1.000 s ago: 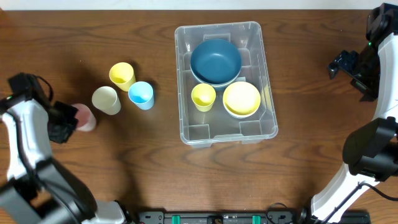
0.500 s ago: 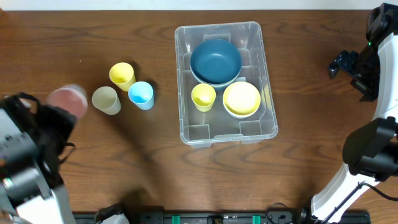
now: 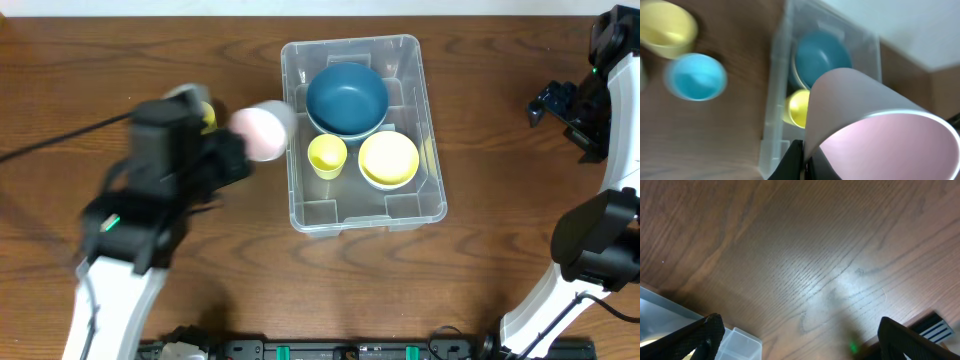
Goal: Pack container
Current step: 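Carry the pink cup into the container over the yellow cup, then lower the pink cup into the yellow cup and release it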
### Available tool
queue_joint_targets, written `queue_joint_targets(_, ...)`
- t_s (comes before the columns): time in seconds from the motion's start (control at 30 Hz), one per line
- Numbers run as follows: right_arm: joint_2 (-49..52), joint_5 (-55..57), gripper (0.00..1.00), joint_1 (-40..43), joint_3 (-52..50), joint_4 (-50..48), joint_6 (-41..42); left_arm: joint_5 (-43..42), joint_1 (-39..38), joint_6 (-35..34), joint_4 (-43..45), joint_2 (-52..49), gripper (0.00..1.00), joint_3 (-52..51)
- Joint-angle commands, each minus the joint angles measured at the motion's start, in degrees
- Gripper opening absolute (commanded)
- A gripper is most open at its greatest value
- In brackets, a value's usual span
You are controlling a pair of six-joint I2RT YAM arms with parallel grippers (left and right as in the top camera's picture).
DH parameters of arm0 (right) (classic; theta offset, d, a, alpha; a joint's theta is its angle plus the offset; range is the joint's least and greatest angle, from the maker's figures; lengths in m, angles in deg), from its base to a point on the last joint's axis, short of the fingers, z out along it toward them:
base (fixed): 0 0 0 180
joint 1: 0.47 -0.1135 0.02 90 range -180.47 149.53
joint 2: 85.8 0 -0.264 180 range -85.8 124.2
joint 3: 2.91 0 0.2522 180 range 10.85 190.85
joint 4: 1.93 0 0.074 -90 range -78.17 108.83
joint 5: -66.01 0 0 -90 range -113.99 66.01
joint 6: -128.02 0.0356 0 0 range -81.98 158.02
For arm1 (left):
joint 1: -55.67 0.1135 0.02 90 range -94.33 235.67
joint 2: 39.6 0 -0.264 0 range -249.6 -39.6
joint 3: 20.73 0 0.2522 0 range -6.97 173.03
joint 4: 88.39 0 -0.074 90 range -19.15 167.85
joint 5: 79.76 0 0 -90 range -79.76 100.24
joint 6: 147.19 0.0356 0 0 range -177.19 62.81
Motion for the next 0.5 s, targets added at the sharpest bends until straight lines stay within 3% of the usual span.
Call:
queue_joint_targets(0.0, -0.7, 0.6, 0.99, 0.3, 0.1, 0.0, 0.7, 5.1, -6.0, 0.2, 2.1, -6.3, 0.06, 0.7)
queue_joint_targets(0.47, -0.7, 0.6, 0.99, 0.3, 0.1, 0.0, 0.7, 6.3, -9.6, 0.6, 6.1, -23.6, 0.06, 0.7)
